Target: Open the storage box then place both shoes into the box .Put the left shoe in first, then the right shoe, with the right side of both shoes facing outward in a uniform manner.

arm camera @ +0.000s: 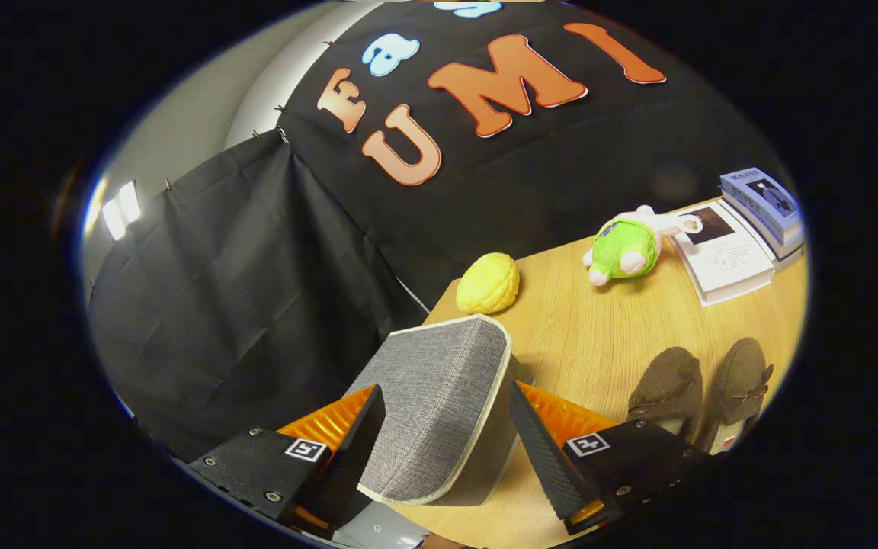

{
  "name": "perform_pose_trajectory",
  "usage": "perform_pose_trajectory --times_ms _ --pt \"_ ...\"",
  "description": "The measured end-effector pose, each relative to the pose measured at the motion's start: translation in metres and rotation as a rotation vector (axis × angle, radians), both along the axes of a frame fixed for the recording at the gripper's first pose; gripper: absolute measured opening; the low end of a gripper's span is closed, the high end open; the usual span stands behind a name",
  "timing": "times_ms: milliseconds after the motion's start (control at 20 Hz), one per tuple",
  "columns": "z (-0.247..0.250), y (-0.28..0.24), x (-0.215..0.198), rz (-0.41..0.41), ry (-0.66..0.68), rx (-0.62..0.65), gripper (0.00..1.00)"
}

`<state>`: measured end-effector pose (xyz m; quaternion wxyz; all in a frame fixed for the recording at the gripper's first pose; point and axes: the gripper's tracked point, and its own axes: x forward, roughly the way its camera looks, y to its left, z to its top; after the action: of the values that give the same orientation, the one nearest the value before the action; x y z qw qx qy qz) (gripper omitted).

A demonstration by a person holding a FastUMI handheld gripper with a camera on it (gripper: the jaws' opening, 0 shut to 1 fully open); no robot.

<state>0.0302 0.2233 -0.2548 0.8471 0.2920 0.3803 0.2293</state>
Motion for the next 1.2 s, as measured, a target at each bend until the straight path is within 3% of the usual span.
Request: perform_pose_trajectory --times_ms 350,650,950,1150,1200 --pt "-0.047 0.022 -0.008 0.041 0.15 0.114 0.97" --pt "-0.06 0.044 -0.009 0.048 0.277 0.356 0.95" --pt "-0.056 0.048 -0.004 0.037 0.278 0.456 0.81" --pt "-0.049 0.033 0.002 0.012 0.248 0.477 0.64" --pt "-0.048 0.031 0.005 0.0 0.243 0.482 0.55"
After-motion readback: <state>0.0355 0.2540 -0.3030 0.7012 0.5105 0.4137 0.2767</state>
